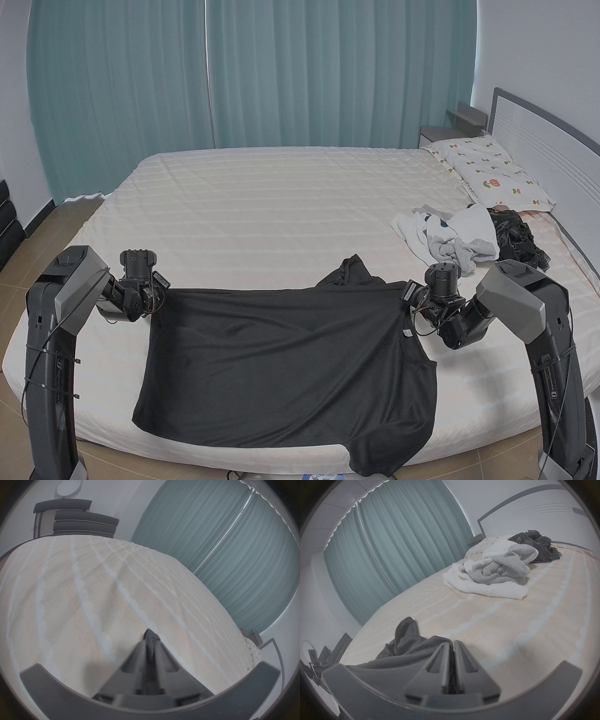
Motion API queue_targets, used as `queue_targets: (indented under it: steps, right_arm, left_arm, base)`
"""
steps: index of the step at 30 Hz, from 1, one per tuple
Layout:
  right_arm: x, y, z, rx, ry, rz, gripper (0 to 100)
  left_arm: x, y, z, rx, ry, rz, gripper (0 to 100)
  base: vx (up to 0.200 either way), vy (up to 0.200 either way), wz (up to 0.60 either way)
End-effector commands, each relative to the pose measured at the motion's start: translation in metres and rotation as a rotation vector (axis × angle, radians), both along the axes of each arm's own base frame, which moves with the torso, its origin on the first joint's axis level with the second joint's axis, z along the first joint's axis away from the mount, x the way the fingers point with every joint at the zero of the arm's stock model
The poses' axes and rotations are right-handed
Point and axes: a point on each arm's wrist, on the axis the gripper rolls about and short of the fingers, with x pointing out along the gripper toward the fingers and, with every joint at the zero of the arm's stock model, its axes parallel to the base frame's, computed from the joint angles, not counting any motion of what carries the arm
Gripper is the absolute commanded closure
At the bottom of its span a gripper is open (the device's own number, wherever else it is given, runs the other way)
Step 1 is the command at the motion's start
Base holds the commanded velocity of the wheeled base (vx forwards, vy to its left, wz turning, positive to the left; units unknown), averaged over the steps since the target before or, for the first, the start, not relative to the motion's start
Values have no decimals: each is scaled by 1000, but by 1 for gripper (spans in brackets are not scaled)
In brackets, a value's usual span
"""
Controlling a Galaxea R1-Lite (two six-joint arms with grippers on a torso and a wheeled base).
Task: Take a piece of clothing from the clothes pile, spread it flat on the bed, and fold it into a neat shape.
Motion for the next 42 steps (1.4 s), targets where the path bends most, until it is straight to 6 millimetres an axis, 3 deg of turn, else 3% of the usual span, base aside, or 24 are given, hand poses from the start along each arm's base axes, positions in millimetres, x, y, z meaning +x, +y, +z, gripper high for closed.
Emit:
queue_targets:
  steps: [1, 6, 9, 13, 15, 16, 17, 21, 23, 24, 28, 29, 30, 31, 32, 33, 37, 42]
  right_arm:
    - [-2, 5, -10, -5, 23, 13, 0]
    - [-4, 6, -9, -8, 20, 14, 0]
    - [-10, 1, 8, -10, 7, -5, 0]
    - [-24, -6, 38, 0, -14, -15, 0]
    - [-26, -7, 40, 1, -15, -17, 0]
    - [-44, -14, 62, 7, -21, -24, 0]
    - [-51, -15, 71, 11, -26, -22, 0]
    - [-97, -17, 80, 26, 43, -1, 0]
    - [-114, -12, 81, 59, 47, 13, 0]
    - [-128, -11, 81, 90, 53, 23, 0]
    - [-149, -12, 78, 96, 85, 38, 0]
    - [-158, -11, 78, 99, 92, 51, 0]
    - [-158, -11, 78, 99, 92, 51, 0]
    - [-168, -9, 77, 96, 109, 64, 0]
    - [-168, -9, 77, 96, 109, 64, 0]
    - [-180, -5, 76, 96, 136, 86, 0]
    - [-194, 3, 74, 136, 169, 100, 0]
    - [-201, 2, 69, 135, 202, 98, 0]
  left_arm:
    - [0, -1, -3, -1, 4, -3, 0]
    - [-1, -2, -2, -5, 6, -6, 0]
    - [-2, -2, 4, -16, -6, -13, 0]
    - [-12, 0, 31, -36, -37, 7, 0]
    - [-13, 0, 33, -36, -37, 7, 0]
    - [-33, -2, 56, -39, -39, 4, 0]
    - [-40, -3, 63, -44, -39, -4, 0]
    - [-68, -12, 88, -71, -32, -61, 0]
    - [-87, -14, 84, -68, 13, -71, 0]
    - [-106, -16, 81, -74, 54, -82, 0]
    - [-138, -21, 78, -114, 100, -130, 0]
    - [-159, -24, 75, -139, 131, -168, 0]
    - [-159, -24, 75, -139, 131, -168, 0]
    - [-180, -29, 75, -160, 151, -202, 0]
    - [-180, -29, 75, -160, 151, -202, 0]
    - [-201, -35, 71, -174, 191, -234, 0]
    - [-230, -44, 62, -191, 271, -290, 0]
    - [-246, -44, 51, -179, 340, -336, 0]
  base:
    - [0, 0, 0]
    - [0, 0, 0]
    - [0, 0, 0]
    - [0, 0, 0]
    - [0, 0, 0]
    - [0, 0, 0]
    - [0, 0, 0]
    - [0, 0, 0]
    - [0, 0, 0]
    - [0, 0, 0]
    - [0, 0, 0]
    - [0, 0, 0]
    - [0, 0, 0]
    - [-200, 0, 0]
    - [-200, 0, 0]
    - [-200, 0, 0]
    - [-200, 0, 0]
    - [-200, 0, 0]
